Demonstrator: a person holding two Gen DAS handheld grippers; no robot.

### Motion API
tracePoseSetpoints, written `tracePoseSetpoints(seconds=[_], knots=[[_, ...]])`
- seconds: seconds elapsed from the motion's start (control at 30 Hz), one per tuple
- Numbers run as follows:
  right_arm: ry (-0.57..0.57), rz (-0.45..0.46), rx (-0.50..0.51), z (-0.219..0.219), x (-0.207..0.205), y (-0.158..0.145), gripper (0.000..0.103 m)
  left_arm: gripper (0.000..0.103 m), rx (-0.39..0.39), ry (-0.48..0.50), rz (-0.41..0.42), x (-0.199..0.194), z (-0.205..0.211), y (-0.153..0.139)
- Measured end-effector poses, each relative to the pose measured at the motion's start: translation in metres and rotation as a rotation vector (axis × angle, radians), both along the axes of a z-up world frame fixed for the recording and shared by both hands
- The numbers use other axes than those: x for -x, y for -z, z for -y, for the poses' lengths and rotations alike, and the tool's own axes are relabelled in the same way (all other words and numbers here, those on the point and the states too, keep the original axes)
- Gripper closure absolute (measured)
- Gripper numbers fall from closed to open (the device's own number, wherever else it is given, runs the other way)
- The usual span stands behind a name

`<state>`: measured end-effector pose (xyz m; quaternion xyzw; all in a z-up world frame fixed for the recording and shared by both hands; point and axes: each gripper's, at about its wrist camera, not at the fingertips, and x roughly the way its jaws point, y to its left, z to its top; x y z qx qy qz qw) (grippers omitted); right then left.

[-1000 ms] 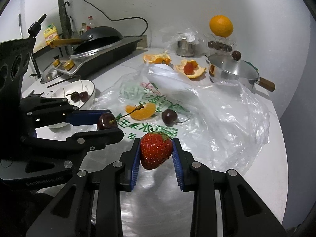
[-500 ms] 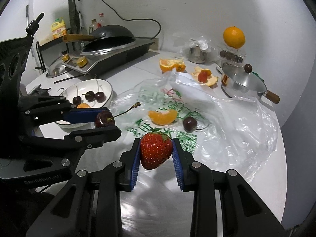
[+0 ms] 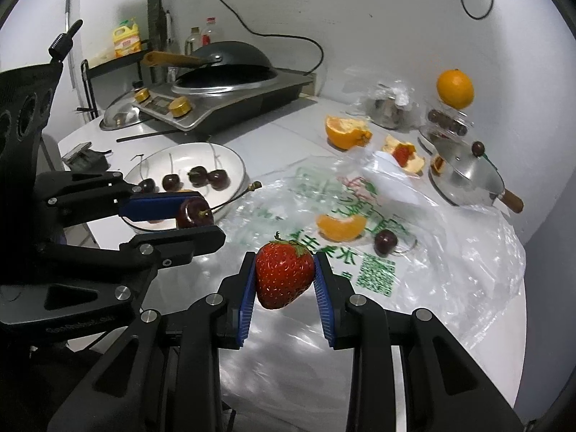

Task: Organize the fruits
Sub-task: 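Carry the held cherry and strawberry from the bag over the white plate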

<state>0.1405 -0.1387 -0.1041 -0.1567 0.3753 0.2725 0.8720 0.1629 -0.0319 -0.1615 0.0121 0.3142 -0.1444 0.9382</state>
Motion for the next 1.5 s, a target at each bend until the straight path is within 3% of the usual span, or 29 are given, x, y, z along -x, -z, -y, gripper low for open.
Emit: tracePoseSetpoints(seconds=[0.8,1.5], knots=[[-0.120,-0.003,0.032,-0.093,0.001,0.005,0.070,0.073,0.039,-0.146,0.016,0.027,-0.099,0.000],[-0.206,-0.065,0.044,-0.158,-0.035,0.028,0.070,0.073,0.055,-0.240,-0.054,-0.001,-0.161,0.026]])
